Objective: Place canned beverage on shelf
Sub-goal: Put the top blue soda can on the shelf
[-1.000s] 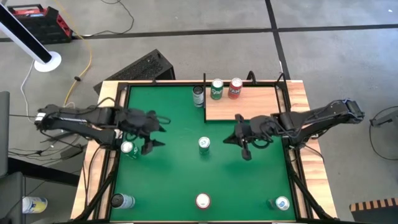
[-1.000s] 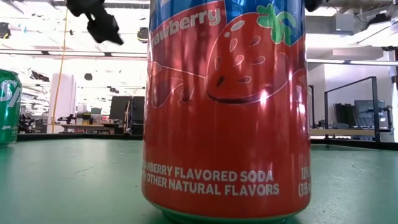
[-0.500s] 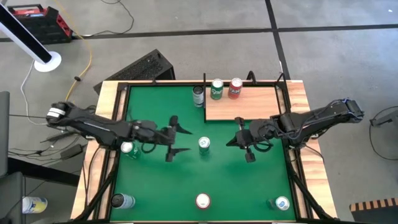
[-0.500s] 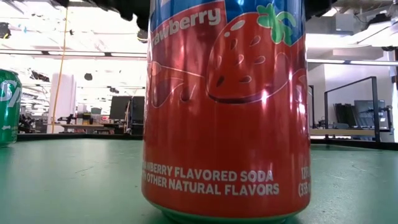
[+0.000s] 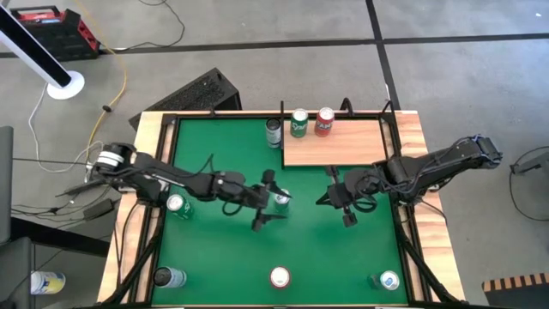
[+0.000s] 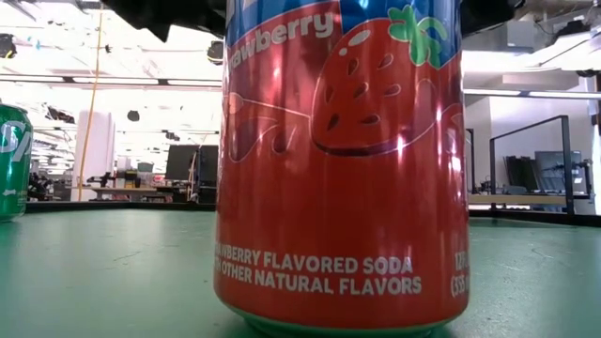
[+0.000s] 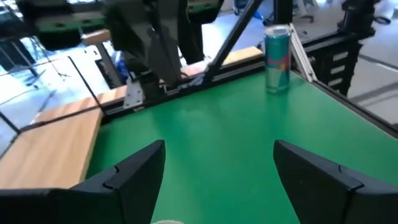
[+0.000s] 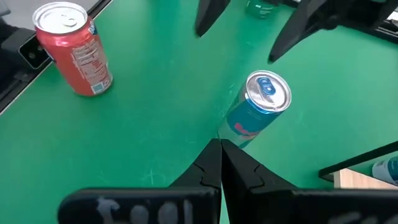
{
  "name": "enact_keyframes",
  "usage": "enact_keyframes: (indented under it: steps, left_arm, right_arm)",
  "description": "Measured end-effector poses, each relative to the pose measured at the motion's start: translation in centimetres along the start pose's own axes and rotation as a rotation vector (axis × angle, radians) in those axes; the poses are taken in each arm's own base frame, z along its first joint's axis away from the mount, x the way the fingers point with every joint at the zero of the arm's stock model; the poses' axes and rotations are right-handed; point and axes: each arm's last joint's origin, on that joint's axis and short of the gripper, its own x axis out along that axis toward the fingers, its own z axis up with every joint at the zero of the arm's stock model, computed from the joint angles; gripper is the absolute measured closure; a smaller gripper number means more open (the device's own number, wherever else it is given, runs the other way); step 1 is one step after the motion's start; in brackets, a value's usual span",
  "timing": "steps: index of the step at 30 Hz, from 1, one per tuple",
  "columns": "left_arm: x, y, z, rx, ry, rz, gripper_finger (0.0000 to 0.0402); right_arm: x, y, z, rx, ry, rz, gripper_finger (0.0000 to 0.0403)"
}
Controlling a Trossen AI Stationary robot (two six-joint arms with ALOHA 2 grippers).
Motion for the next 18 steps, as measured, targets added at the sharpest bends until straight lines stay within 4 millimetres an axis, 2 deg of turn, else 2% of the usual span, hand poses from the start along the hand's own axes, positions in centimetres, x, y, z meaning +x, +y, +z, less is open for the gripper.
enact_keyframes:
  steps: [4, 9, 18]
  left_arm:
    - [1.0, 0.3, 0.8, 0.049, 0.019, -0.003, 0.0118]
    - [1.1, 0.4, 1.2, 0.061, 0.062, -0.015, 0.0118]
    - [1.0, 1.6, -0.2, 0.037, 0.165, 0.002, 0.0118]
  right_arm:
    - [0.0, 0.1, -0.1, 0.010, 0.010, 0.004, 0.0376]
    - [0.0, 0.3, -0.2, 0.031, 0.022, 0.012, 0.0376]
    - [-0.1, 0.8, -0.2, 0.031, 0.024, 0.031, 0.0376]
